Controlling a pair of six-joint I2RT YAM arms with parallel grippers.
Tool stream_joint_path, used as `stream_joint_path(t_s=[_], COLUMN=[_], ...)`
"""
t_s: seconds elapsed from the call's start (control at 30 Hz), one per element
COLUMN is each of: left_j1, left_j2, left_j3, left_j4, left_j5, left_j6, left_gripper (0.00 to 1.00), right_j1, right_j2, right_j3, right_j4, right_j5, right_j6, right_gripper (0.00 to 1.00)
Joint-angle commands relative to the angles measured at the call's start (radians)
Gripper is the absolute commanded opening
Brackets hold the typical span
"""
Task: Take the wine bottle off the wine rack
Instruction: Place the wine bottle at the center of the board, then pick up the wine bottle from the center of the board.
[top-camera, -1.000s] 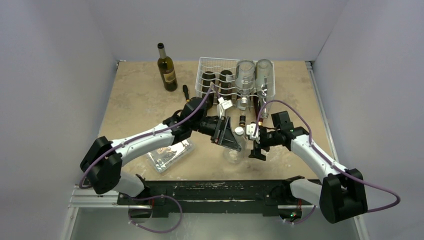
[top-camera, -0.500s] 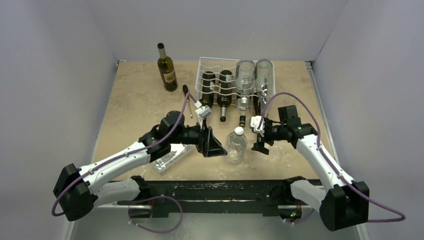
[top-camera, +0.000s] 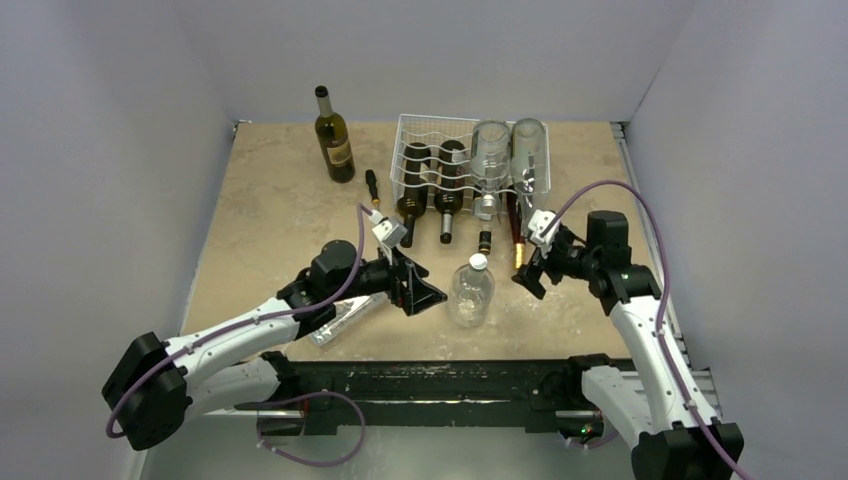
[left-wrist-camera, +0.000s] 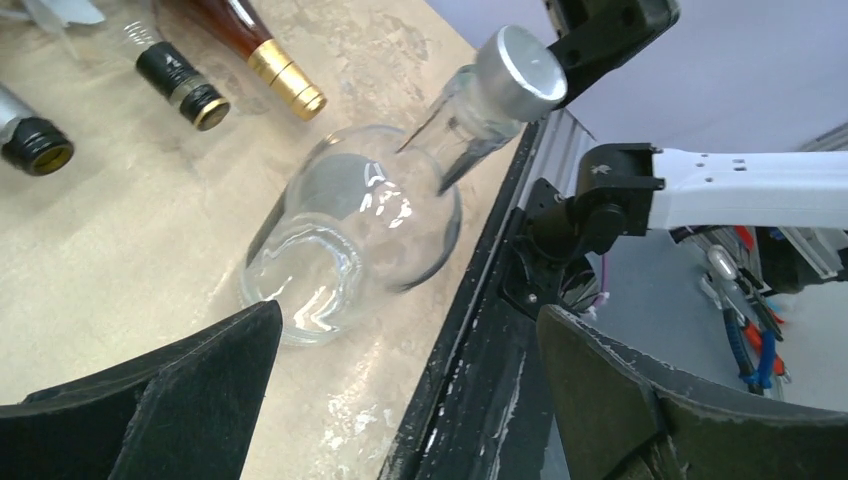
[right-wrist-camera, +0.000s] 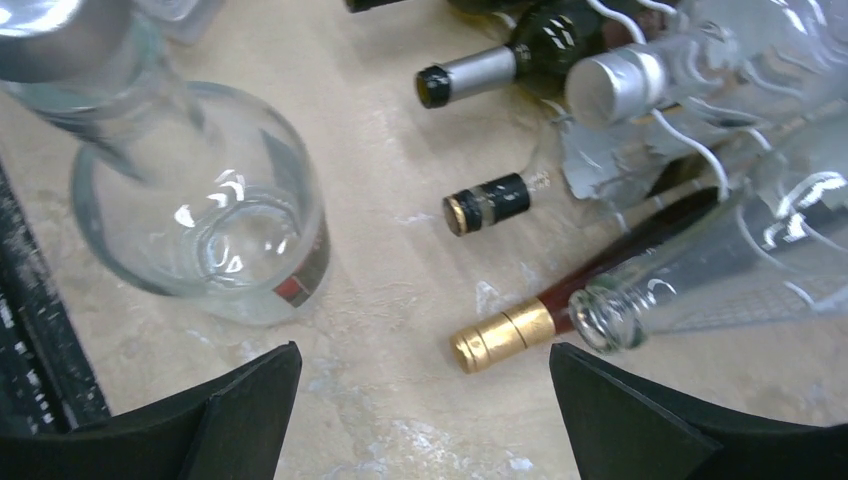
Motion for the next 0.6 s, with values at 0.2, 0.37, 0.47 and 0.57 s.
stream_joint_path(t_s=[0.2, 0.37, 0.47, 0.57], left_j1=[-0.108, -0.2, -0.202, -0.202], left_j2=[-0.005, -0.015, -0.004, 0.028], left_j3=[-0.096, -0.194, -0.219, -0.19], left_j4=[0.237, 0.442, 0.527, 0.552], left_j5=[-0.189, -0.307, -0.33, -0.33], left_j6=[0.286, 0.504, 0.567, 0.598], left_gripper=[1.0, 1.0, 1.0, 1.0], right_j1=[-0.036, -0.036, -0.036, -0.036], right_j2=[-0.03, -0.012, -0.018, -0.018], right_j3=[-0.071, -0.072, -0.075, -0.078], right_j4=[0.196, 0.175, 0.175, 0.176], right_j5=[0.255, 0.3, 0.298, 0.298], right_j6=[0.159, 0.135, 0.132, 0.127], right_gripper=[0.99, 0.99, 0.99, 0.99])
